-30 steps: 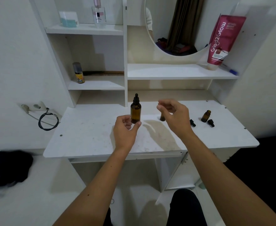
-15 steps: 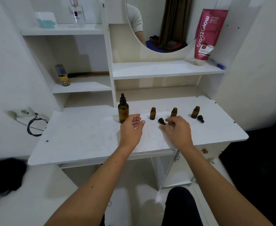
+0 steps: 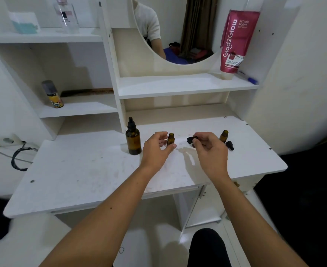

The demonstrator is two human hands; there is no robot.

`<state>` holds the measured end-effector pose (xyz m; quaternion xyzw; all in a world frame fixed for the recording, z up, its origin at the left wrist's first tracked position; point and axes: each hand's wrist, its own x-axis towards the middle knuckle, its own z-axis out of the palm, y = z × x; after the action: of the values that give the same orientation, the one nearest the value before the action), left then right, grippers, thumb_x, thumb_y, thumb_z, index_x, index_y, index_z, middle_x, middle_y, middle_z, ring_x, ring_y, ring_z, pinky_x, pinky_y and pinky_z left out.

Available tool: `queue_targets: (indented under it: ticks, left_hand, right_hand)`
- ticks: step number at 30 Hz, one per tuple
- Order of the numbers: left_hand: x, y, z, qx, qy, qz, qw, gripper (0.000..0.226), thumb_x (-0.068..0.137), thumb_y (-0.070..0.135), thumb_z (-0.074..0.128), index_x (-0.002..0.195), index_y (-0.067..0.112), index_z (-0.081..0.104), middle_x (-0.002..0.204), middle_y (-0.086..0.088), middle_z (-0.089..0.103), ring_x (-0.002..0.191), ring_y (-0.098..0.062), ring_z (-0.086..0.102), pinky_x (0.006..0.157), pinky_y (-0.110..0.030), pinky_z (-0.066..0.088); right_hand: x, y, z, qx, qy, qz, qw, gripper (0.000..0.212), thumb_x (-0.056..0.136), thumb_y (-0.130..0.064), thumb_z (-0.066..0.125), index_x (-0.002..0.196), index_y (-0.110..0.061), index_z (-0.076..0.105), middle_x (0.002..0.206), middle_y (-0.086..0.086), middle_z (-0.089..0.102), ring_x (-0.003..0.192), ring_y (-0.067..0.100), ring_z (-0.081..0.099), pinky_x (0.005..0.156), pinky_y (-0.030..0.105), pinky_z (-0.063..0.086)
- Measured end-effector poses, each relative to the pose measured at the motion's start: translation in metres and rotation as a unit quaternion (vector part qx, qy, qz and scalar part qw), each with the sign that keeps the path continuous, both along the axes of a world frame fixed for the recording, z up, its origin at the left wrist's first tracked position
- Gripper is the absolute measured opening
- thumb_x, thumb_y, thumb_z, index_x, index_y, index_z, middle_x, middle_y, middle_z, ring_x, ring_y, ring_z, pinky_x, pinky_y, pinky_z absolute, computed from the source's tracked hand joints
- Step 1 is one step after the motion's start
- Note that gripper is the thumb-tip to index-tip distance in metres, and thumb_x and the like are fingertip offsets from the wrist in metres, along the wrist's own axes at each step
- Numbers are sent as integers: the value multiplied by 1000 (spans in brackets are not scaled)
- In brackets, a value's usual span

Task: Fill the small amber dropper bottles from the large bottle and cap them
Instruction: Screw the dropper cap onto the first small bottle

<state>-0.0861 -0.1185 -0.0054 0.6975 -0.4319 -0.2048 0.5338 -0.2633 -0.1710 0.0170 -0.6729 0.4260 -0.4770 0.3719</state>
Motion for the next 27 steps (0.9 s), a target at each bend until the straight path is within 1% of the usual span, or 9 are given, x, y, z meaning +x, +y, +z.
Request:
queue_targets:
  ticks: [2, 5, 9, 11, 15, 17, 21, 25, 27]
  left_hand:
    - [2, -3, 0, -1, 0, -4, 1000, 52, 85, 26, 85, 132, 17, 64, 121, 3, 71, 109, -12, 68, 96, -26, 57]
    - [3, -4, -1, -4, 2, -7, 1000, 43, 86, 23, 84, 126, 17, 68, 114, 5, 73, 104, -10, 69, 97, -30, 58]
    - [5, -2, -2, -10, -2, -11, 1000, 35, 88, 20, 83, 121, 16, 70, 108, 7, 74, 99, -7, 69, 97, -30, 58]
    - [5, -2, -2, -11, -4, -14, 1000, 35, 88, 19, 82, 121, 16, 70, 108, 8, 74, 99, -6, 69, 96, -29, 58]
    - [5, -1, -3, -12, -9, -21, 1000, 34, 89, 20, 81, 121, 17, 69, 109, 9, 73, 100, -5, 69, 96, -28, 58]
    - [6, 0, -3, -14, -9, -22, 1000, 33, 89, 19, 81, 120, 17, 69, 109, 9, 73, 100, -6, 69, 96, -28, 58]
    - [6, 2, -3, -22, -11, -31, 999, 30, 91, 17, 79, 119, 18, 69, 109, 9, 74, 101, -7, 70, 97, -28, 58]
    - [8, 3, -2, -24, -18, -41, 999, 28, 93, 15, 77, 119, 16, 69, 109, 8, 74, 102, -7, 70, 98, -27, 57]
    - [9, 4, -3, -25, -19, -43, 999, 28, 93, 13, 77, 119, 15, 69, 109, 8, 74, 101, -7, 70, 98, -27, 57]
  right_hand:
    - [4, -3, 7, 11, -19, 12, 1000, 17, 99, -9, 71, 115, -15, 74, 104, -3, 80, 98, 11, 77, 98, 36, 62]
    - [12, -6, 15, 2, -34, 24, 999, 17, 100, -10, 71, 115, -18, 74, 104, -5, 80, 98, 9, 76, 93, 44, 64]
    - [21, -11, 25, -11, -33, 30, 999, 17, 101, -11, 70, 115, -19, 74, 103, -7, 79, 96, 3, 75, 86, 47, 66]
    - [25, -14, 29, -27, -22, 32, 999, 17, 101, -11, 70, 116, -18, 75, 103, -9, 79, 95, 2, 75, 85, 42, 66]
    - [32, -20, 33, -88, 24, 40, 995, 18, 100, -7, 70, 116, -14, 75, 100, -10, 77, 92, -5, 72, 90, 17, 59]
    - [35, -23, 33, -128, 64, 56, 988, 19, 99, -6, 70, 116, -12, 75, 100, -7, 77, 90, -4, 73, 89, 14, 57]
    - [43, -26, 31, -185, 123, 105, 969, 22, 97, -2, 71, 117, -11, 76, 104, -2, 79, 93, 5, 75, 90, 13, 57]
    - [48, -24, 23, -174, 133, 127, 967, 24, 96, 0, 71, 115, -13, 78, 106, -8, 76, 91, -11, 69, 88, 6, 52]
    - [50, -20, 15, -142, 114, 127, 975, 26, 97, 0, 70, 118, -14, 77, 107, -8, 76, 94, -13, 68, 87, 4, 50]
